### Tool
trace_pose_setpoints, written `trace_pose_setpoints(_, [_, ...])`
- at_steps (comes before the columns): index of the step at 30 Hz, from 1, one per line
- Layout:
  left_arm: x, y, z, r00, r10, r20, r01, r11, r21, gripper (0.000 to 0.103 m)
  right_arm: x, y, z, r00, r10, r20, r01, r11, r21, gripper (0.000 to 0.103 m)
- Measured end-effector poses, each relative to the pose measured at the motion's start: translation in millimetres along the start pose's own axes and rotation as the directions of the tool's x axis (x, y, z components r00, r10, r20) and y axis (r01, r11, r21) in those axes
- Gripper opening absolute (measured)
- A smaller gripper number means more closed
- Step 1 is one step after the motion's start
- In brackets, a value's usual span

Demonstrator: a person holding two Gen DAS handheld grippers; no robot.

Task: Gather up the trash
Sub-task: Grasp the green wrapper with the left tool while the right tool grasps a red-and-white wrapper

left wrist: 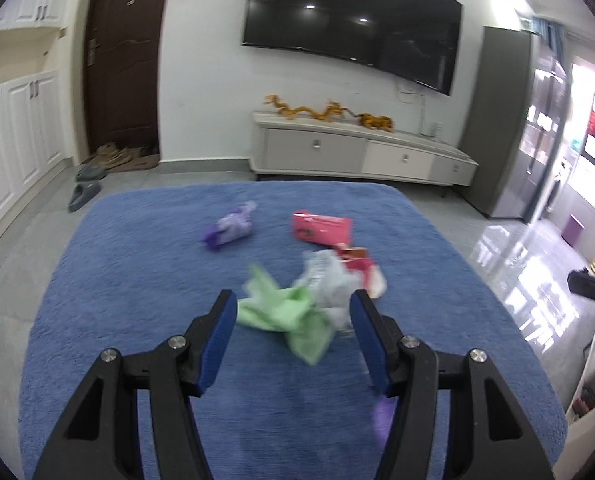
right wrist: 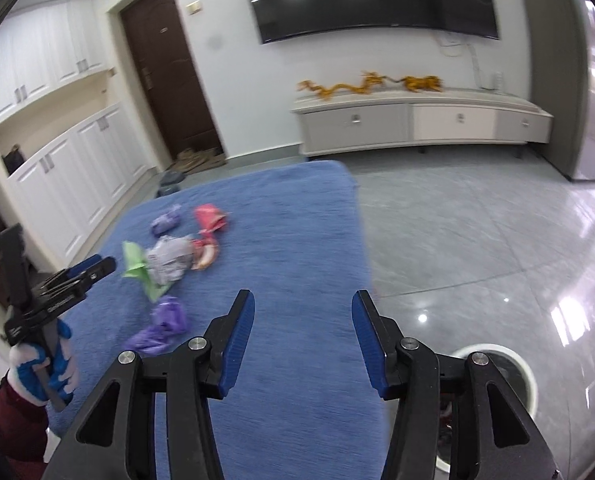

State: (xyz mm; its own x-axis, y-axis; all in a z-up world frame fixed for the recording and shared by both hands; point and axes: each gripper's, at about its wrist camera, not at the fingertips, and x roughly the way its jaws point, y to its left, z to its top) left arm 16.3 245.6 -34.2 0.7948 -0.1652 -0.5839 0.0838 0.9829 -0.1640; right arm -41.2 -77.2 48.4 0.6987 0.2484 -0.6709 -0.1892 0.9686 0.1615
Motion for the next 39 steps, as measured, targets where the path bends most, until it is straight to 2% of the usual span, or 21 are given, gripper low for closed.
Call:
trace_pose_setpoints(8, [14,35,2,1.0,0.001,-0.024,-0.003,0.996,-0.088,0.057,46,47,6,0.993,0.091,-0.077,-0.097,0.993,-0.075,0.051])
trace_pose_setpoints(16, [52,42,7,0.993,-0.09,-0.075,0.077,0.984,-0.158,0.056,108,66,28,0.981,0.138,-0.139,-0.15,0.985,-0.084,0.051])
trace_pose_setpoints(18, [61,41,7,0.992,-0.094,-0.089,0.078,0.983,-0.165,0.056,128,71,35,0.976,0.155,-0.153,-0.168,0.983,-0.08,0.051])
trace_pose_setpoints(20, [70,42,7,0.99,-0.092,-0.104,0.073,0.982,-0.174,0.048,143,75,40,0.971,0.174,-0.163,-0.188,0.98,-0.07,0.051])
trace_pose_setpoints(22, [77,45,4,0.989,-0.095,-0.114,0.072,0.979,-0.19,0.044,159,80,44,0.966,0.191,-0.174,-0.205,0.976,-0.068,0.051])
trace_pose_setpoints(24, [78,49,3,0.987,-0.121,-0.103,0.098,0.973,-0.207,0.037,175,88,49,0.96,0.207,-0.187,-0.223,0.972,-0.074,0.051])
trace_pose_setpoints(26, [74,48,1,0.987,-0.138,-0.083,0.118,0.97,-0.211,0.024,187,96,51,0.957,0.215,-0.197,-0.235,0.968,-0.083,0.051])
trace_pose_setpoints(29, [70,41,-3,0.985,-0.154,-0.073,0.138,0.973,-0.186,0.012,204,103,51,0.95,0.228,-0.213,-0.249,0.965,-0.078,0.051])
trace_pose_setpoints(32, [64,33,-8,0.986,-0.155,-0.068,0.142,0.975,-0.169,0.008,218,106,50,0.944,0.238,-0.228,-0.257,0.965,-0.057,0.051])
trace_pose_setpoints(35, [56,34,-11,0.984,-0.166,-0.058,0.153,0.972,-0.18,0.006,231,108,49,0.94,0.238,-0.244,-0.256,0.966,-0.041,0.041])
trace_pose_setpoints(37, [49,35,-11,0.984,-0.168,-0.051,0.157,0.971,-0.183,0.006,238,108,48,0.936,0.242,-0.257,-0.259,0.965,-0.035,0.027])
trace_pose_setpoints(39, [42,36,-10,0.986,-0.163,-0.043,0.153,0.972,-0.177,0.006,241,109,47,0.931,0.254,-0.261,-0.271,0.962,-0.029,0.018])
